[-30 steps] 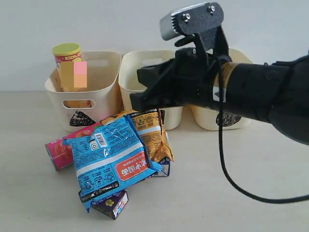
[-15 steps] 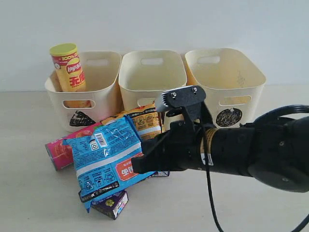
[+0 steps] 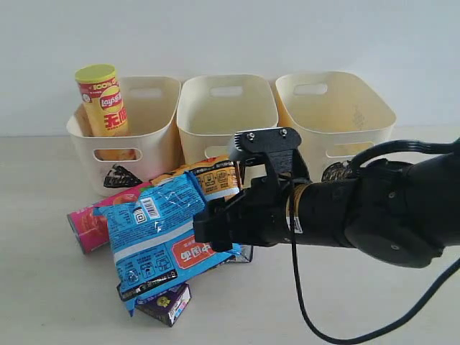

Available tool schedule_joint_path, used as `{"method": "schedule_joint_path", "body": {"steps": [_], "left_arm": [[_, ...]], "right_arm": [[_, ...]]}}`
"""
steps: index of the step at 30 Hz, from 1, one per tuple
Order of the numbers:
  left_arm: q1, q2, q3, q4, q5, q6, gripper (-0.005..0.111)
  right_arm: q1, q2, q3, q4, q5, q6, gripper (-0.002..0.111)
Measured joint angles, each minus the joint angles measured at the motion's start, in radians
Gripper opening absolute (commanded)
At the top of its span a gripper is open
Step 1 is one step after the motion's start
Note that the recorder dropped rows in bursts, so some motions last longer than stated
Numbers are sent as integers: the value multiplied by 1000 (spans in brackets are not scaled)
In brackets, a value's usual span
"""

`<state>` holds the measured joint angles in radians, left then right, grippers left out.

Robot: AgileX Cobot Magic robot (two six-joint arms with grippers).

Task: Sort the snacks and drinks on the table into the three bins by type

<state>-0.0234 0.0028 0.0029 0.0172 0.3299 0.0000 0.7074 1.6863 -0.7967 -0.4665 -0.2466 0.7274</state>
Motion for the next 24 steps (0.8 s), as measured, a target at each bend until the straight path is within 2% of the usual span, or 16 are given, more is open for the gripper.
{"method": "schedule_joint_path", "body": {"steps": [13, 15, 17, 20, 23, 24], "left_arm": [[0, 0, 0, 0, 0, 0, 4], [0, 0, 0, 0, 0, 0, 4], [0, 0, 0, 0, 0, 0, 4], [0, 0, 0, 0, 0, 0, 4], [0, 0, 0, 0, 0, 0, 4], [0, 0, 0, 0, 0, 0, 4]], "right_arm": [[0, 182, -47, -12, -91, 78, 70], [0, 189, -50, -18, -106, 81, 67], [0, 189, -50, -23, -112, 86, 58], [0, 189, -50, -27, -116, 94, 34], [0, 190, -50, -31, -119, 96, 0], [0, 190, -50, -38, -121, 96, 0]]}}
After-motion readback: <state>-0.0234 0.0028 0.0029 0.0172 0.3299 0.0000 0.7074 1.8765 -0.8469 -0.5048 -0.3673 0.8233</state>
